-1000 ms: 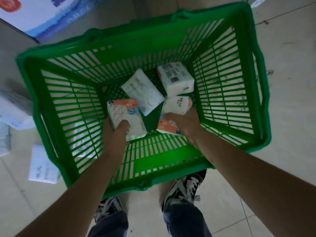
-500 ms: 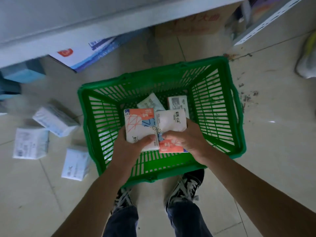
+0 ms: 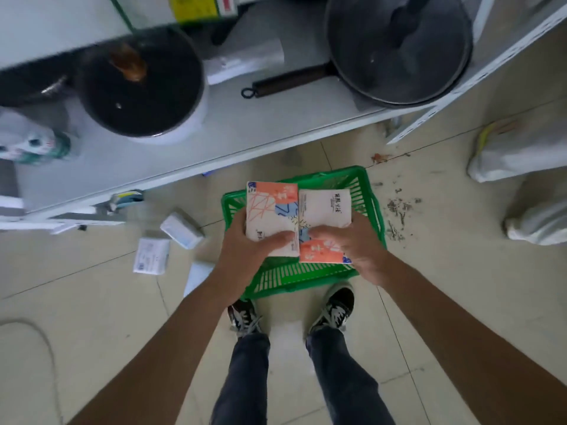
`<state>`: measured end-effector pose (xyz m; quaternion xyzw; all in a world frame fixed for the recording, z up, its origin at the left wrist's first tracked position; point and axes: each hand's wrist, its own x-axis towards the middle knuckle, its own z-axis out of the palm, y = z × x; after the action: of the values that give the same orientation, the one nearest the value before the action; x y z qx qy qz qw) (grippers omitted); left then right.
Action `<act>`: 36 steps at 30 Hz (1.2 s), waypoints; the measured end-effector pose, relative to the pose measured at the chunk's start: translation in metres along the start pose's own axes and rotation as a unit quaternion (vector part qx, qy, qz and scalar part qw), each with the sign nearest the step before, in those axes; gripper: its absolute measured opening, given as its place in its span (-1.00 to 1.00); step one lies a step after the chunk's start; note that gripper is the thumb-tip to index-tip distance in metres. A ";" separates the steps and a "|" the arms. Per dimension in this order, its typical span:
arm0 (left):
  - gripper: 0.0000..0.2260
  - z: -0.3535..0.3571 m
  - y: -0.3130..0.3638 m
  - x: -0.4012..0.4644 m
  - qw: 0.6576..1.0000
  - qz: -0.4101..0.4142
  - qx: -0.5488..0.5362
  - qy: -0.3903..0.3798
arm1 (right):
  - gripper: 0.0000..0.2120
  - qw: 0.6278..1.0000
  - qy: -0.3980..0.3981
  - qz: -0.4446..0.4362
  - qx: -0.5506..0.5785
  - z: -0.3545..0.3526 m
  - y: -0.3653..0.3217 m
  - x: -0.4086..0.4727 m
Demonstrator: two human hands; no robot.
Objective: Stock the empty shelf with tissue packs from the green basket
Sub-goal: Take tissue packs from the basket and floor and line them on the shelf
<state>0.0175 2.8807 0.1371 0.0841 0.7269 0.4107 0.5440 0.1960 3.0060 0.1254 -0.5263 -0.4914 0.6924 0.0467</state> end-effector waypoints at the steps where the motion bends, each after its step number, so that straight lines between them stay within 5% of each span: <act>1: -0.37 -0.005 0.014 -0.015 1.000 0.009 0.004 -0.007 | -0.56 1.000 0.006 -0.001 0.002 0.002 -0.014 -0.015; 10: -0.19 -0.054 0.127 -0.141 0.998 0.063 -0.019 0.007 | -0.55 0.999 -0.022 -0.019 0.016 0.012 -0.134 -0.126; 25: -0.20 -0.120 0.291 -0.303 0.974 0.171 -0.126 0.079 | -0.66 0.984 -0.115 -0.134 -0.031 0.064 -0.365 -0.257; 36: -0.33 -0.174 0.362 -0.372 0.945 0.257 -0.170 0.106 | -0.38 0.958 -0.206 -0.191 -0.057 0.107 -0.453 -0.296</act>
<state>-0.1027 2.8158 0.6672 0.1300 0.6537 0.6606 0.3456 0.0393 2.9983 0.6540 -0.2700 -0.6206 0.7348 0.0456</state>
